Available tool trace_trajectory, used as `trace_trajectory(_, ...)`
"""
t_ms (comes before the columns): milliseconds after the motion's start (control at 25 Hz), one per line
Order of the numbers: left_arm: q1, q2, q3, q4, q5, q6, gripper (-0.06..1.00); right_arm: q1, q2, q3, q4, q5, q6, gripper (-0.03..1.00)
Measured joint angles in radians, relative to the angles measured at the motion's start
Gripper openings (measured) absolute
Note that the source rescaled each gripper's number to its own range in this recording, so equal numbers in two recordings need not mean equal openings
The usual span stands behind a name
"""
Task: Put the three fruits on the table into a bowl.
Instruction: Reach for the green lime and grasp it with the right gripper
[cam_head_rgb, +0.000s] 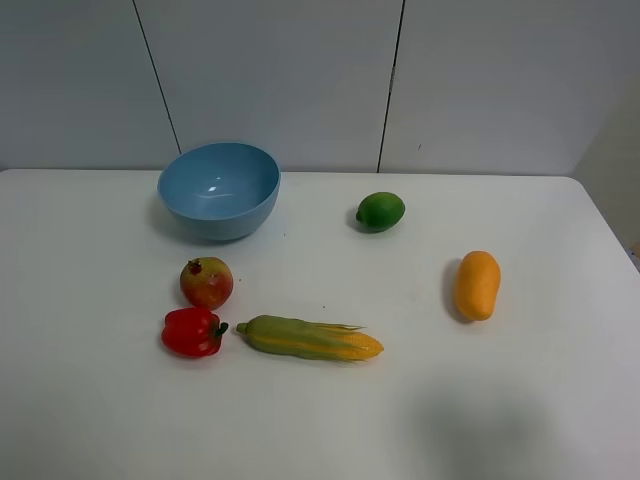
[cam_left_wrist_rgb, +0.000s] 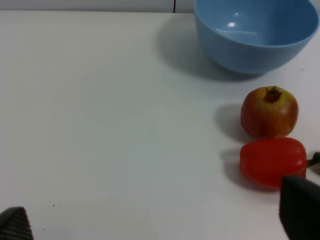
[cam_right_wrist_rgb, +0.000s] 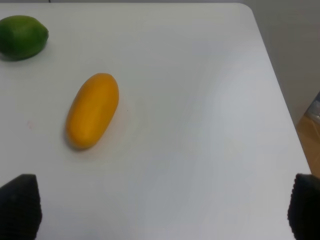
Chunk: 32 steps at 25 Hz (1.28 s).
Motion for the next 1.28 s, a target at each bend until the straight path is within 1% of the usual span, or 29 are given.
trace_trajectory(520, 0.000, 0.000, 0.000, 0.000, 0.000, 0.000, 1.00, 0.000, 0.000, 0.000, -0.001, 0.000, 0.001, 1.00)
trace_trajectory(640, 0.000, 0.000, 0.000, 0.000, 0.000, 0.000, 1.00, 0.004, 0.021, -0.008, -0.002, 0.000, 0.031, 1.00)
trace_trajectory(760, 0.000, 0.000, 0.000, 0.000, 0.000, 0.000, 1.00, 0.021, 0.154, -0.074, -0.002, -0.052, 0.067, 1.00)
trace_trajectory(880, 0.000, 0.000, 0.000, 0.000, 0.000, 0.000, 1.00, 0.032, 0.351, -0.184, -0.002, -0.136, 0.069, 1.00)
trace_trajectory(960, 0.000, 0.000, 0.000, 0.000, 0.000, 0.000, 1.00, 0.034, 0.485, -0.273, -0.001, -0.164, 0.066, 1.00)
trace_trajectory(1080, 0.000, 0.000, 0.000, 0.000, 0.000, 0.000, 1.00, 0.035, 0.666, -0.385, 0.000, -0.196, 0.035, 1.00)
trace_trajectory(1200, 0.000, 0.000, 0.000, 0.000, 0.000, 0.000, 1.00, 0.035, 0.833, -0.463, 0.000, -0.275, -0.006, 1.00)
trace_trajectory(1280, 0.000, 0.000, 0.000, 0.000, 0.000, 0.000, 1.00, 0.035, 0.941, -0.512, 0.007, -0.324, -0.013, 1.00)
